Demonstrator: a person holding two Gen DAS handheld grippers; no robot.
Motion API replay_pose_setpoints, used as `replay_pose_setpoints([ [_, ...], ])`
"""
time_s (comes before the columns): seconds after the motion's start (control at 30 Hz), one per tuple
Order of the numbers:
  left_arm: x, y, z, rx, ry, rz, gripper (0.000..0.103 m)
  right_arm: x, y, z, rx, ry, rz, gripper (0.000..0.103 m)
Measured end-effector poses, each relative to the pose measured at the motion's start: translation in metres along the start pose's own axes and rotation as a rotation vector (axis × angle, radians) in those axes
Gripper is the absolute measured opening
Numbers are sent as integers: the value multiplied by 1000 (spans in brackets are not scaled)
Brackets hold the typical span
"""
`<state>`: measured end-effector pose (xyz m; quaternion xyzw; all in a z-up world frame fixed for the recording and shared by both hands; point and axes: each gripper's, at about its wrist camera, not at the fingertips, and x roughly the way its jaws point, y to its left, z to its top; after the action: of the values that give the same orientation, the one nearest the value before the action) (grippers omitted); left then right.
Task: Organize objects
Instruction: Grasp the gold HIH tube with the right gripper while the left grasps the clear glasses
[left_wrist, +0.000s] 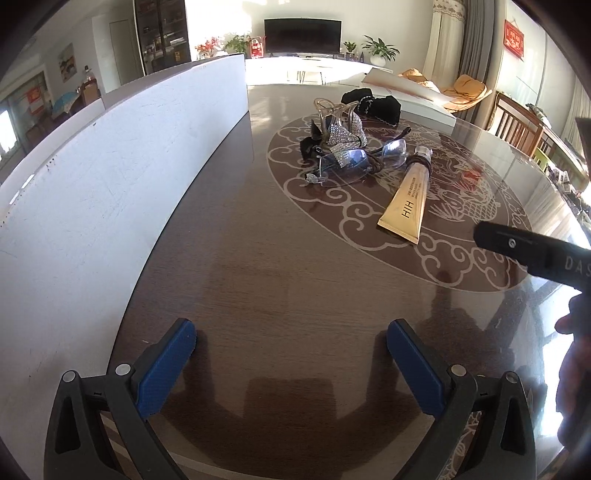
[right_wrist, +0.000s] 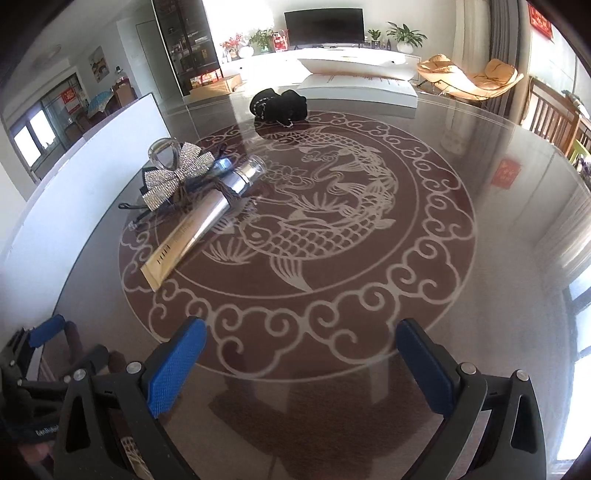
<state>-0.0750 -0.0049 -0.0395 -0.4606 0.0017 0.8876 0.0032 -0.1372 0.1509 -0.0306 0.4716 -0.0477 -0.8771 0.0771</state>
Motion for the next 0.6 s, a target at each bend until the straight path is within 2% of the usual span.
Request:
replay_pose_setpoints([
  [0.03, 0, 0, 0, 0, 0, 0, 103, 9, 13, 10, -1, 4, 8, 102],
  [0.1, 0, 0, 0, 1, 0, 0, 103, 29, 38, 30, -13, 4, 3, 88],
  [0.23, 0, 1, 0, 3, -1, -3, 103, 55, 69, 47, -84, -6, -74, 87],
  [0.27, 0, 1, -1, 2, -1, -3, 103, 54, 71, 46, -100, -16, -92, 78],
  [0.3, -1, 1, -1, 1, -1, -3, 103, 51, 69, 44, -118, -30, -113, 55],
  [0.33, -1, 1, -1, 0, -1, -1, 103, 46, 64, 41, -128, -40, -100, 48],
  [0.37, -1, 1, -1, -3, -1, 1, 103, 41, 57, 36, -136, -46, -100, 32],
  [0.43, 0, 0, 0, -5, 0, 4, 103, 30, 36, 25, -144, -49, -96, 28],
  [0.6, 0, 0, 0, -6, 0, 5, 103, -13, -23, -25, -151, -73, -125, 27],
])
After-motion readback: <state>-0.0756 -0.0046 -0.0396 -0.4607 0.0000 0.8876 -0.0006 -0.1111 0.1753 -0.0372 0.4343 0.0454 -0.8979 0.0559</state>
